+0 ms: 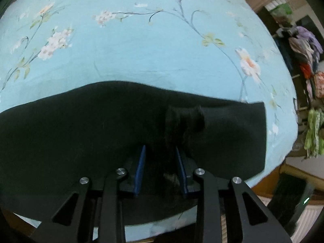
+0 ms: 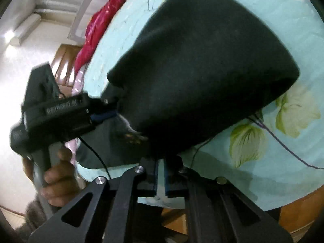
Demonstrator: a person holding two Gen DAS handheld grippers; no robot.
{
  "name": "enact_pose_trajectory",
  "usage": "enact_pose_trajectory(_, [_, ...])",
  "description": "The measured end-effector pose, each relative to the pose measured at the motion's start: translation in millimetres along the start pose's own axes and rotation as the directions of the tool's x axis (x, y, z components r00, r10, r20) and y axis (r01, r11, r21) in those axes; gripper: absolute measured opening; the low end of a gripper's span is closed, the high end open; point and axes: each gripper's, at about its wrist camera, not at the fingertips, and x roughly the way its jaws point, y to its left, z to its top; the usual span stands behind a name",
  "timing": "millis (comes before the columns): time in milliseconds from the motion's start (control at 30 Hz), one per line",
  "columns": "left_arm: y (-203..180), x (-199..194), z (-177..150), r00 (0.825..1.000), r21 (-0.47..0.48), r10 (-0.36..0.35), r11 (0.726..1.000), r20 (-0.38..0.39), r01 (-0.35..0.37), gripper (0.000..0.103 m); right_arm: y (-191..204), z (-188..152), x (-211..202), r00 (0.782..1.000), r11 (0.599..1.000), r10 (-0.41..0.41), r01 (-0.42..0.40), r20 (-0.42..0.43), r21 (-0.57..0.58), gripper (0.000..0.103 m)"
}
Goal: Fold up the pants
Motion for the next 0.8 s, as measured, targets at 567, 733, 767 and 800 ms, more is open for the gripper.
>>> enact_pose_trajectory(567, [104, -101, -79, 0.973, -0.037, -0.024, 0.999, 0.231, 0.034, 0.059, 53, 26, -40, 0.963, 0.967, -0.171, 0.205, 0.209, -0.153, 0.062])
enact_pose_trajectory(733, [216, -163, -105, 0.926, -0.223, -0.002, 0.970, 0.377, 0.092, 0.071, 118, 9, 1, 0.970, 0.891, -0.203, 0.240, 0.135, -0.385, 0.067])
enact_pose_trajectory(767, [240, -170, -111, 0.922, -0.268, 0.012, 0.958, 0.387, 0.100, 0.072, 137, 3, 19, 0.970, 0.862, -0.217, 0.244, 0.110, -0.444, 0.067])
enact_pose_trajectory(800, [253, -173, -111, 0.922, -0.293, 0.014, 0.950, 0.387, 0.109, 0.072, 150, -2, 33, 0.970, 0.840, -0.225, 0.240, 0.090, -0.486, 0.068])
